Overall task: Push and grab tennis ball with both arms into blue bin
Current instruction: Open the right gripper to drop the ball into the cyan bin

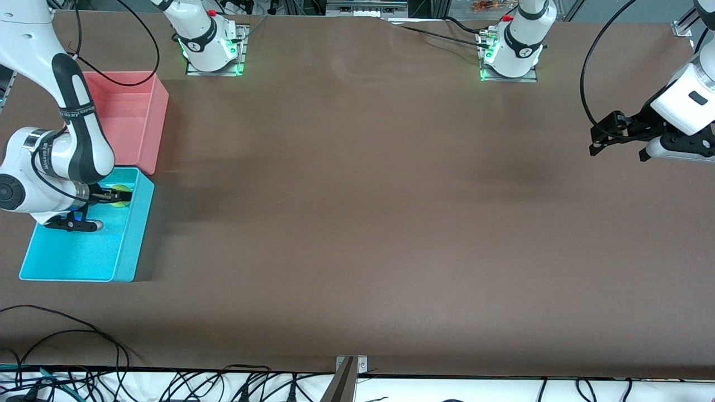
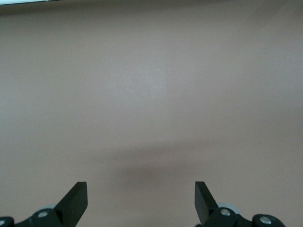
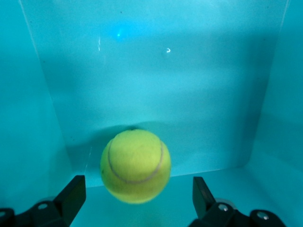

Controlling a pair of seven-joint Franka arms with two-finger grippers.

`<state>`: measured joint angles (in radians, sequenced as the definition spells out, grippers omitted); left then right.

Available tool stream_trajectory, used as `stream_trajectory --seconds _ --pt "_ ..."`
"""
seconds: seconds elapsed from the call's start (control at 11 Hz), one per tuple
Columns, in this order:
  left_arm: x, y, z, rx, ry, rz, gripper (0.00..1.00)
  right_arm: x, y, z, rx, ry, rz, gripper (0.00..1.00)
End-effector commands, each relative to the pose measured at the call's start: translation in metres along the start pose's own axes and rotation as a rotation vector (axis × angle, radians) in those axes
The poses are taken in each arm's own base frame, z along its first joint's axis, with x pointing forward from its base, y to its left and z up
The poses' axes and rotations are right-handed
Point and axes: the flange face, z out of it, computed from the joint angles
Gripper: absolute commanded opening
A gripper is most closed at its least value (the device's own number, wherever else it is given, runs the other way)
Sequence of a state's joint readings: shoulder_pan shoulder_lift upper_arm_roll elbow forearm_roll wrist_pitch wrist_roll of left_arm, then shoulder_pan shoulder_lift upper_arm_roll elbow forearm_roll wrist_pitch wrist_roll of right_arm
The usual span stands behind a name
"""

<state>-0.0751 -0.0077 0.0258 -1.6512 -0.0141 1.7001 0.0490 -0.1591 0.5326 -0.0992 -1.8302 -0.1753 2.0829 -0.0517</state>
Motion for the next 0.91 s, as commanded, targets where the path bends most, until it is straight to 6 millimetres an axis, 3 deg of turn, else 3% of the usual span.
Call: stream_trajectory --seconds 0.0,0.18,0.46,0.82 --pt "-0.002 -0.001 -0.003 -0.021 0.006 0.019 1.0 0.006 -0.004 -0.016 0.016 0.009 -0.02 1.0" --pt "-0.002 -0.001 -0.003 -0.021 0.006 0.019 1.0 0.005 0.005 -0.049 0.005 -0.057 -0.06 1.0" --pt "-0.002 -0.001 -0.002 -0.021 0.005 0.017 1.0 0.009 0.017 -0.116 0.012 -0.049 -0.056 1.0" --pt "-0.002 -0.001 -0.003 -0.021 0.006 0.017 1.0 0.0 -0.007 -0.214 0.034 0.0 -0.085 1.0"
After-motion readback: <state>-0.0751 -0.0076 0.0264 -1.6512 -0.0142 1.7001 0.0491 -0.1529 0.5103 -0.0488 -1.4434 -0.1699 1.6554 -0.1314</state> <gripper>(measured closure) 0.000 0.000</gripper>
